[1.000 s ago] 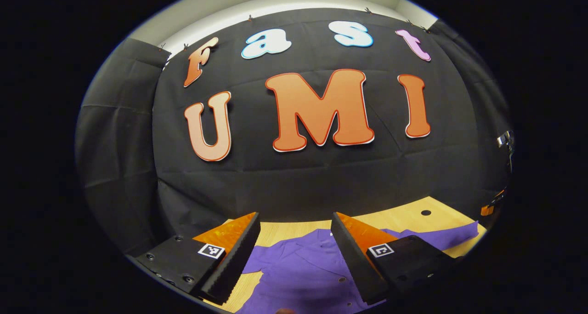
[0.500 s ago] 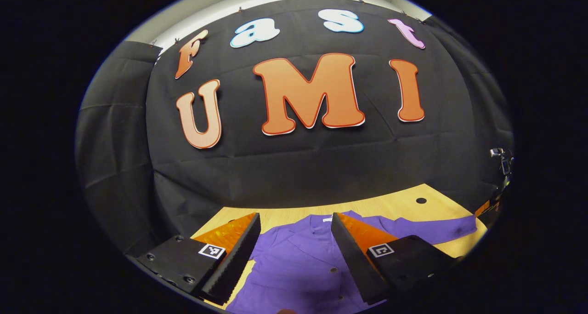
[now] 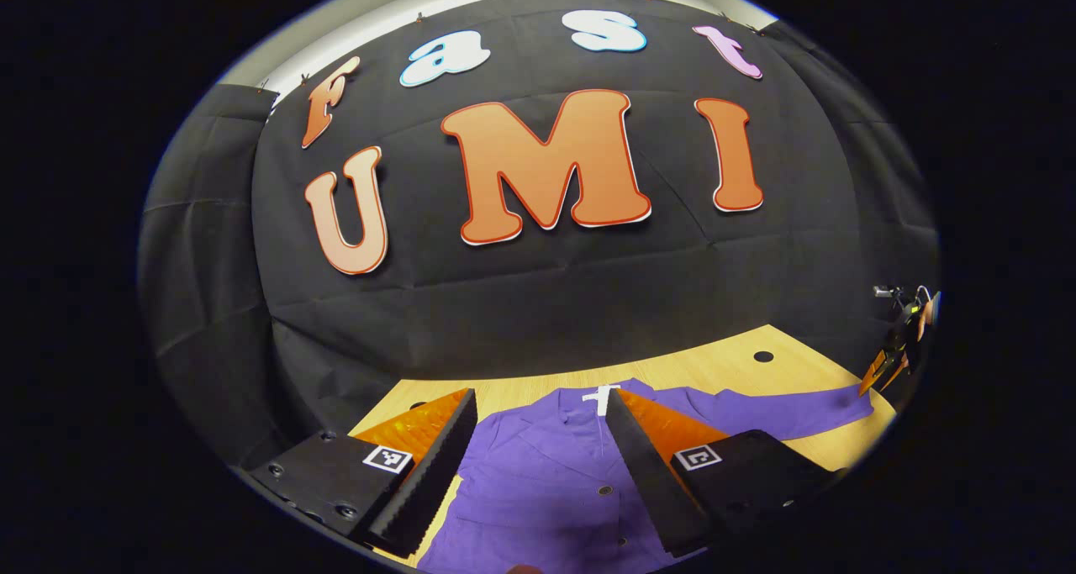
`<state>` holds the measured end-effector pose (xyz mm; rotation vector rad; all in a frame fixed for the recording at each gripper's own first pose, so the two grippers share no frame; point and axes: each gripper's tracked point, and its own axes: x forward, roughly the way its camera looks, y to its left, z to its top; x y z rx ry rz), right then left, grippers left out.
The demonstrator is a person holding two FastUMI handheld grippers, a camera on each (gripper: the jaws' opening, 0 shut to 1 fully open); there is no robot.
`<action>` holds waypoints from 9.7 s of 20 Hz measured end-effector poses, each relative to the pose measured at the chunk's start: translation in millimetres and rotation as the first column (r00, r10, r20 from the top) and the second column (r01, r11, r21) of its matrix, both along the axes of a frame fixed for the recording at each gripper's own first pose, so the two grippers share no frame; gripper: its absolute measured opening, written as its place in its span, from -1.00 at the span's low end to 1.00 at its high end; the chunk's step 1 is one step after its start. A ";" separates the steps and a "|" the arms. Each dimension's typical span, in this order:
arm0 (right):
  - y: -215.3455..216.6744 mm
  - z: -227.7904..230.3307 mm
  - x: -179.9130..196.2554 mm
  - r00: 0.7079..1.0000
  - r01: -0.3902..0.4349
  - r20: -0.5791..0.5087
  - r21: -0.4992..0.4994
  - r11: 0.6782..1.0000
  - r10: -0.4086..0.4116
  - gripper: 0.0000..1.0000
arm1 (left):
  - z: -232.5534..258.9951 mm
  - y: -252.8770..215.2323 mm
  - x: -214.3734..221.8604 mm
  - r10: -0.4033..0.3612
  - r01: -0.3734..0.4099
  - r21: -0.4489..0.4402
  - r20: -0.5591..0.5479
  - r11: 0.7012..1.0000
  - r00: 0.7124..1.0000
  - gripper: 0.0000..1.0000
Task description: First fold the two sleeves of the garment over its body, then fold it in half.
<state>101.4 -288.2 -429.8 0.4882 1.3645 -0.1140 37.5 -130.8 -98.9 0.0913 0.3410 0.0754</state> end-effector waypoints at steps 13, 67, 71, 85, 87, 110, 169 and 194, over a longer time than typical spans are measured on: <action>-3.7 -33.2 10.6 0.993 0.059 -0.104 0.006 0.998 -0.058 0.67 | -7.3 -0.5 -6.0 0.013 -0.012 0.022 -0.032 1.000 0.999 1.00; 600.0 297.6 49.1 0.860 -0.443 0.323 0.088 0.892 0.395 -0.91 | -74.1 401.1 -69.9 0.202 -0.206 -0.047 -0.080 0.977 0.976 0.94; 616.7 309.9 54.7 0.860 -0.438 0.357 0.153 0.886 0.364 -0.72 | -87.9 419.3 -63.8 0.214 -0.217 -0.024 -0.107 0.976 0.971 0.94; 529.1 383.0 46.9 0.701 -0.356 0.648 -0.046 0.933 0.299 0.68 | -188.2 496.9 -24.3 0.223 -0.266 -0.019 -0.493 0.964 0.841 0.94; 511.4 389.0 40.1 0.688 -0.328 0.670 -0.057 0.943 0.280 0.74 | -214.6 498.3 -28.9 0.199 -0.288 -0.062 -0.586 0.956 0.785 0.94; 361.9 439.8 -24.5 0.506 -0.064 0.836 -0.208 0.976 0.212 0.91 | -362.7 506.8 -41.5 0.039 -0.450 -0.123 -0.942 0.885 0.333 0.78; 182.9 302.1 -42.0 0.621 -0.137 0.760 -0.135 0.981 0.192 0.91 | -63.4 19.8 83.9 -0.419 0.286 -0.307 -0.637 0.908 0.647 0.89; 283.4 65.1 -192.6 0.861 -0.462 0.189 -0.100 0.881 0.473 0.93 | -222.8 221.7 -195.9 -0.151 -0.046 -0.185 -0.901 0.982 0.407 0.89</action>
